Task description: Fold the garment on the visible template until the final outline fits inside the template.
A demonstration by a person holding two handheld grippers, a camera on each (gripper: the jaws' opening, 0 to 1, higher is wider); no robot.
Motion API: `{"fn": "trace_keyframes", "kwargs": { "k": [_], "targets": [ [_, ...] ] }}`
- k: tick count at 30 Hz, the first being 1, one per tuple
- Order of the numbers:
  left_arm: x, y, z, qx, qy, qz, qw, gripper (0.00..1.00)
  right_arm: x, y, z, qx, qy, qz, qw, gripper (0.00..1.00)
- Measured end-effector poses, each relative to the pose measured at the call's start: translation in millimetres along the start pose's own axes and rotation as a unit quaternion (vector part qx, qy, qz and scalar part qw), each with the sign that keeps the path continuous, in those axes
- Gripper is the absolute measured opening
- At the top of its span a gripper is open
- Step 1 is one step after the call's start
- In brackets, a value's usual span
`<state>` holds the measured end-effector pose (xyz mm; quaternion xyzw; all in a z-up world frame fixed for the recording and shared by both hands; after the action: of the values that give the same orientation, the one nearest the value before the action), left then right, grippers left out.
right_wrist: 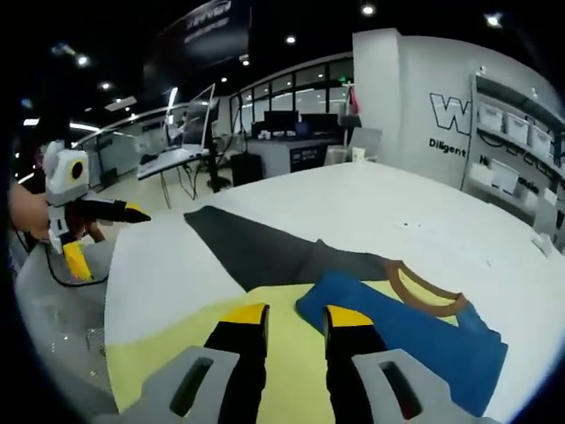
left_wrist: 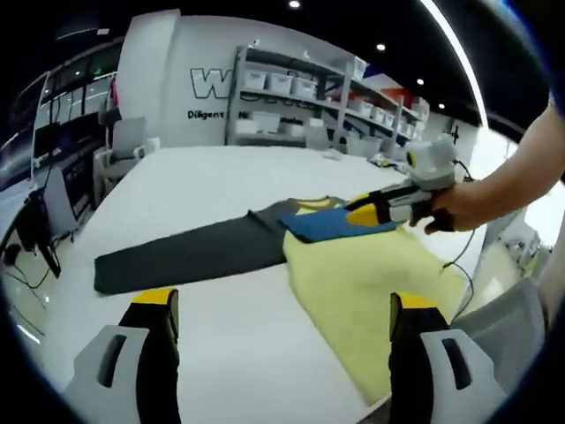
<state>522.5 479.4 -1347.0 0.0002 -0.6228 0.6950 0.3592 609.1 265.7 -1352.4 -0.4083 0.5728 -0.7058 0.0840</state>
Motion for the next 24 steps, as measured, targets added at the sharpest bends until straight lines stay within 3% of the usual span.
{"fn": "trace_keyframes", "kwargs": {
  "k": [2,9,20,24],
  "targets": [
    [0.7,1.2,-20.9,0.022,-0.015,0.001,0.9997,0.93,9.9,2.1,1.2,0.002,0.004,-0.001,1.0,0.19],
    [0.9,6.5,-67.1,0.067,-0.046,0.004,0.9967,0.88,44.7,2.1,5.3,-0.009,0.023,0.01,0.9996,0.2],
    [-1.2,12.9,-128.6,0.127,-0.082,0.011,0.9884,0.8,92.8,11.6,-14.4,-0.005,0.032,0.022,0.9992,0.23],
    [-4.3,15.8,-142.7,0.139,-0.093,0.008,0.9859,0.76,107.0,13.2,-20.8,-0.01,0.037,0.03,0.9988,0.23]
  ]
}}
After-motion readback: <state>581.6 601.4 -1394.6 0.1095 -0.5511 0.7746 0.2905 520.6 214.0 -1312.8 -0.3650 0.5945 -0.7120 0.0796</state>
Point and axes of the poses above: the point that each gripper's makers call its tool centre point, and the gripper's own axes: x roughly backward along the fingers, z roughly to its right, y roughly out of its underside, the point moved 1 cm from there along x, roughly backward along the fingers, and after that the axes turned 4 degrees about y, right-handed, at the moved point
